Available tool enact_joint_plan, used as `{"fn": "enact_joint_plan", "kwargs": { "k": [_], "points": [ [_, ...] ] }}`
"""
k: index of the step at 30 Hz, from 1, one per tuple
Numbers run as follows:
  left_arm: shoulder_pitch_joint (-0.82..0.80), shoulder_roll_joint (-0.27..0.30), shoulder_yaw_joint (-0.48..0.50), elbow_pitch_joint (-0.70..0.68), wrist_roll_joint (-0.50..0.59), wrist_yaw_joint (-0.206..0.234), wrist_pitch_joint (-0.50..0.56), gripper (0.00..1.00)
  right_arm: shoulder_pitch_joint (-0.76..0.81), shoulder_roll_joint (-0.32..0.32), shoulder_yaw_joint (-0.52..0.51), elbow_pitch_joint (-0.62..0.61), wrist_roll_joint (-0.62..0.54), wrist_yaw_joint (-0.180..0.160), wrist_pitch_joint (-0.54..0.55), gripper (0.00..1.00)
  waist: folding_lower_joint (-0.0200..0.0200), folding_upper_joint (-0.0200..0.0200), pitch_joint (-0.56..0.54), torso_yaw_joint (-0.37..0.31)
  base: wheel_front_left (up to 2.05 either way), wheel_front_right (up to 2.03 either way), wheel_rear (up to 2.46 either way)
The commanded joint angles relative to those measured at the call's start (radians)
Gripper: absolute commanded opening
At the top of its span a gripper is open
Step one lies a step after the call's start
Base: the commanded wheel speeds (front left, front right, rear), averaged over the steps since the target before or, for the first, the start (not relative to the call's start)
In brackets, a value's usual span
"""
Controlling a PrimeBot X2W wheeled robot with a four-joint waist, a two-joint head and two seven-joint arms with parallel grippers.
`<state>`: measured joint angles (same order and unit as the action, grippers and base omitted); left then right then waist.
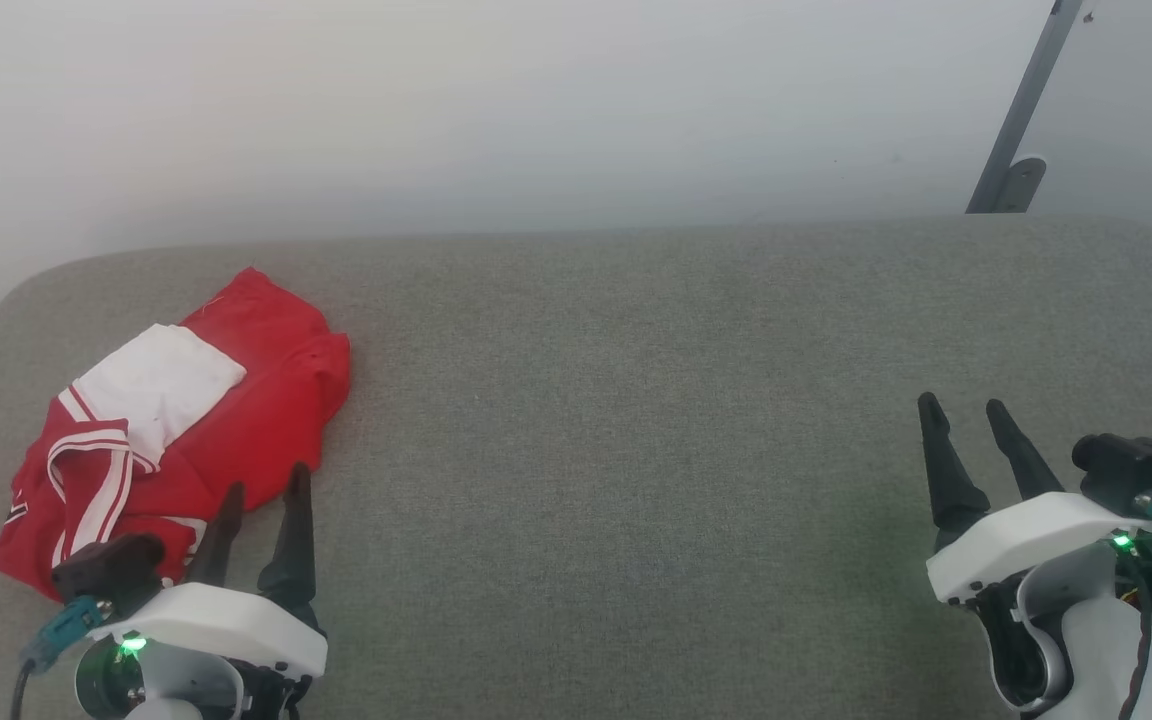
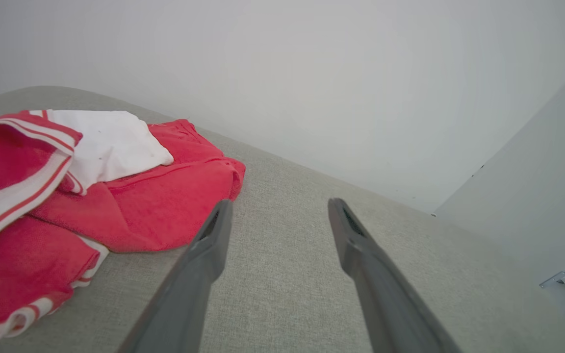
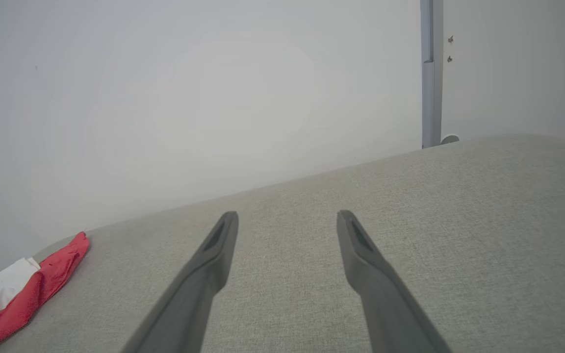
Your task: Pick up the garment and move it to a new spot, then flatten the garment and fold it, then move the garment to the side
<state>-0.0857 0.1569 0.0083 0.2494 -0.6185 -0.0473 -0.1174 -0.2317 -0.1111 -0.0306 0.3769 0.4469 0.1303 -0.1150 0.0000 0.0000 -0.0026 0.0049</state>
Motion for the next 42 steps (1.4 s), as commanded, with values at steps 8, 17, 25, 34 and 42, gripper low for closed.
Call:
{"fn": "enact_joint_plan", "kwargs": {
  "k": [8,17,25,34,42],
  "points": [
    [-0.026,0.012,-0.005,-0.002,0.095,0.004,-0.03,1.0,-0.038,-0.003,-0.007,0.01,-0.107,0.0,-0.033,1.0,0.0,0.0,-0.001,0.0,0.0,0.0,0.0],
    [-0.023,0.013,0.0,0.031,0.178,-0.002,-0.053,1.0,-0.049,-0.001,-0.013,0.034,-0.179,0.0,-0.056,1.0,0.0,0.0,-0.004,-0.001,0.0,0.0,0.0],
    [-0.027,0.01,0.007,0.05,0.249,-0.01,-0.073,1.0,-0.057,-0.008,-0.011,0.046,-0.244,0.001,-0.075,1.0,0.0,0.0,-0.007,-0.002,0.0,0.0,0.0],
    [-0.027,0.007,0.023,0.055,0.316,-0.023,-0.092,1.0,-0.062,-0.004,-0.021,0.05,-0.293,0.0,-0.095,1.0,0.0,0.0,-0.013,-0.005,0.0,0.0,0.0],
    [-0.029,0.005,0.04,0.081,0.375,-0.039,-0.108,1.0,-0.05,-0.01,-0.025,0.05,-0.332,0.0,-0.112,1.0,0.0,0.0,-0.015,-0.006,0.0,0.0,0.0]
  ]
}}
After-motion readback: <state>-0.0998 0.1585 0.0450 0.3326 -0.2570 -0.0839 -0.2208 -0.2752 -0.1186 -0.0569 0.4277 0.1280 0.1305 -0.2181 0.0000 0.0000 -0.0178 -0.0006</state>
